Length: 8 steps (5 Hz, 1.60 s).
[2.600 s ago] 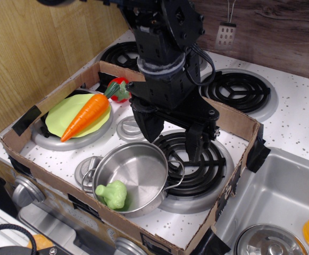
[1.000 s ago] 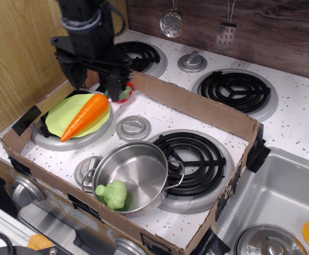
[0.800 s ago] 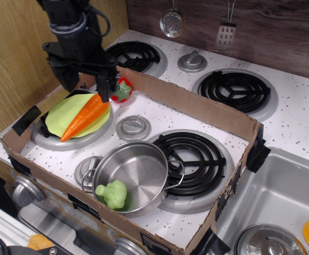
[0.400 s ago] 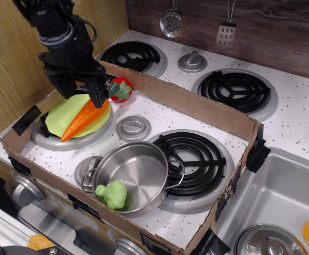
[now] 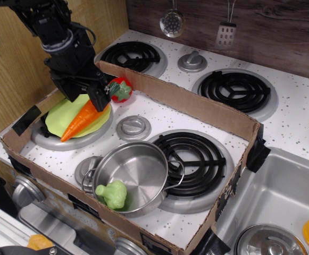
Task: Take carrot off plate
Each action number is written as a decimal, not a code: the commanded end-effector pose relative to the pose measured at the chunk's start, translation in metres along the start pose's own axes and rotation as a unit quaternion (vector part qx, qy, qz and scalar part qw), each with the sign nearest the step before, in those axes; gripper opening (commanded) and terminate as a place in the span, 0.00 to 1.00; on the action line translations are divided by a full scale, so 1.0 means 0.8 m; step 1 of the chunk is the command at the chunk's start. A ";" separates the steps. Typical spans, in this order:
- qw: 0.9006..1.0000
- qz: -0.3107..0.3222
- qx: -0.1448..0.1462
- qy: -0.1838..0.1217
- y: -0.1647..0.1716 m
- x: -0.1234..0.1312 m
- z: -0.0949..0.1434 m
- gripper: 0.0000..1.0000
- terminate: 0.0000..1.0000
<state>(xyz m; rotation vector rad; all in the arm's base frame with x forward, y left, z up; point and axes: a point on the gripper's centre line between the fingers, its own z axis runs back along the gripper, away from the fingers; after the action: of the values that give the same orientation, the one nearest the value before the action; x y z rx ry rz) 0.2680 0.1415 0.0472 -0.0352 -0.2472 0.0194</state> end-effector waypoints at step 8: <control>0.997 0.058 0.043 0.003 -0.073 0.019 0.096 0.00 0.00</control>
<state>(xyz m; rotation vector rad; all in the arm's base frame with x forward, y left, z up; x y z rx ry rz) 0.2632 0.0796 0.1174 0.0247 -0.2073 0.1535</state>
